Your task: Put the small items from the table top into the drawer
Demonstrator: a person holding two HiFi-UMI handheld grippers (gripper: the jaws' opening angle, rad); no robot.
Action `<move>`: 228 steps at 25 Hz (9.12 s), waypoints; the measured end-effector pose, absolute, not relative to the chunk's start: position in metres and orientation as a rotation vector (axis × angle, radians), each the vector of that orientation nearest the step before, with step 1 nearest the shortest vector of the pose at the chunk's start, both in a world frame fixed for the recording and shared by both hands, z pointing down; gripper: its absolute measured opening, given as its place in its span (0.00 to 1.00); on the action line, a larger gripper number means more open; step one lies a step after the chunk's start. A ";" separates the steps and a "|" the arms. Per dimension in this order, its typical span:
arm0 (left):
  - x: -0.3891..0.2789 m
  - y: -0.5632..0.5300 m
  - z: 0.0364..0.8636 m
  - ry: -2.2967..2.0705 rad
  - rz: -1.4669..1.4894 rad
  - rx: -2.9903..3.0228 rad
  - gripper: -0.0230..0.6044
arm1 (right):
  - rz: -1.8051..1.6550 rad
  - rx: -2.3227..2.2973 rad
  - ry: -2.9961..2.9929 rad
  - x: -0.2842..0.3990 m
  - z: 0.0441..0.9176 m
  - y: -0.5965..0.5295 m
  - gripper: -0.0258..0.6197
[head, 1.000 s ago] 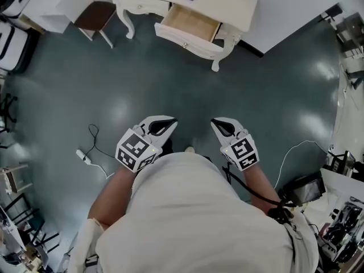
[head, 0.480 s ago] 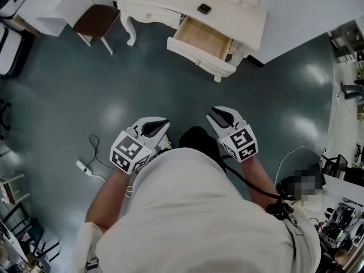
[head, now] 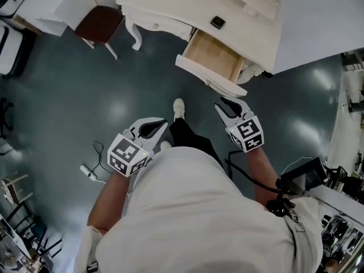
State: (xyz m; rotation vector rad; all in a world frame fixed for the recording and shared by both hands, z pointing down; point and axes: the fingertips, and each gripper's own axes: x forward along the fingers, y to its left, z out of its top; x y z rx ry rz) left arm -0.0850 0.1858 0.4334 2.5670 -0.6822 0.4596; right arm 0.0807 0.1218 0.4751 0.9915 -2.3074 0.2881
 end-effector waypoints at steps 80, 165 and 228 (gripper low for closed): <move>-0.058 -0.097 0.416 -0.759 0.626 2.487 0.04 | 0.321 0.597 -2.146 0.139 0.621 -0.239 0.55; -0.165 -0.049 0.409 -0.541 0.542 2.620 0.04 | 0.380 1.042 -1.875 0.095 0.621 -0.112 0.04; -0.285 0.062 0.433 -0.310 0.569 2.691 0.04 | 0.353 1.100 -2.229 -0.178 0.477 0.061 0.04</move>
